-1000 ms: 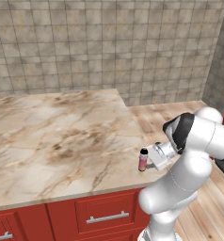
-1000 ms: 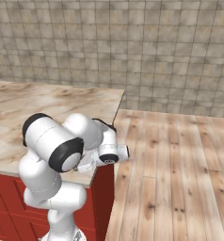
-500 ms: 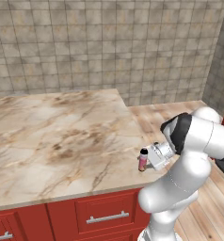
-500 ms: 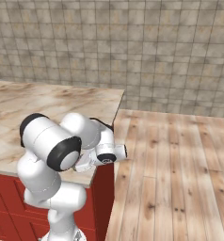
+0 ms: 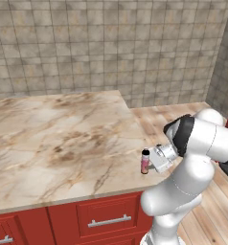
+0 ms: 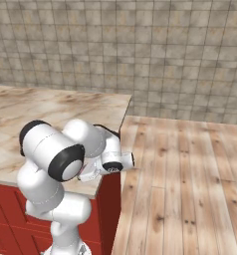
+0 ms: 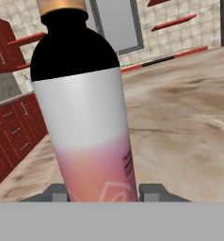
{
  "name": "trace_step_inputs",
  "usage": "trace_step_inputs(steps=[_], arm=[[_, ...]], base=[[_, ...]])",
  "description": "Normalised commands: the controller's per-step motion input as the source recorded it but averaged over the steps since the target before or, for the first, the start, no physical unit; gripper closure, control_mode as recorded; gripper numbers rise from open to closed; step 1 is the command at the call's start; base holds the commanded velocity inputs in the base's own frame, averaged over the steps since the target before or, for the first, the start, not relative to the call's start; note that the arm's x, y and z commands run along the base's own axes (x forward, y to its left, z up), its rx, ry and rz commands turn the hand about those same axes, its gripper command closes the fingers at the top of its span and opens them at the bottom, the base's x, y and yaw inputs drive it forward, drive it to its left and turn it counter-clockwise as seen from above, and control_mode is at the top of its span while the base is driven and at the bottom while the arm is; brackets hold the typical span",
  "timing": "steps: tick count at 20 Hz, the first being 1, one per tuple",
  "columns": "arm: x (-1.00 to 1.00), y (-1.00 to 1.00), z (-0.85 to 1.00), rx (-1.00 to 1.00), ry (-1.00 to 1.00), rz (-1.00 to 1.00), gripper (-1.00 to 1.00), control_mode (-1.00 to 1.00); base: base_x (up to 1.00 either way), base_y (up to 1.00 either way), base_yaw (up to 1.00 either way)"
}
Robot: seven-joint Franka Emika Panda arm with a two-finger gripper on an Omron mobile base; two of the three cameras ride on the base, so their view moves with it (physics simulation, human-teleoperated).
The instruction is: Pick the bottled drink from the counter and place it in the open cabinet.
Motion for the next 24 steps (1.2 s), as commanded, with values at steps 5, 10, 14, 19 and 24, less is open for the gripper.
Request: trace_step_inputs(steps=[5,10,14,19,24], arm=[[0.0,0.0,0.0,0.0,0.0,0.0,1.0,-1.0],[-0.28,-0.04,0.23,0.02,-0.04,-0.03,1.0,-1.0],[-0.26,-0.02,0.67,0.03,-0.09,-0.08,1.0,-1.0],[0.0,-0.12,0.66,0.03,0.03,-0.09,1.0,-1.0],[0.22,-0.05,0.46,0.0,0.24,-0.14,1.0,-1.0]], base=[[0.0,0.0,0.0],[0.0,0.0,0.0],[0.0,0.0,0.0],[0.0,0.0,0.0],[0.0,0.0,0.0]])
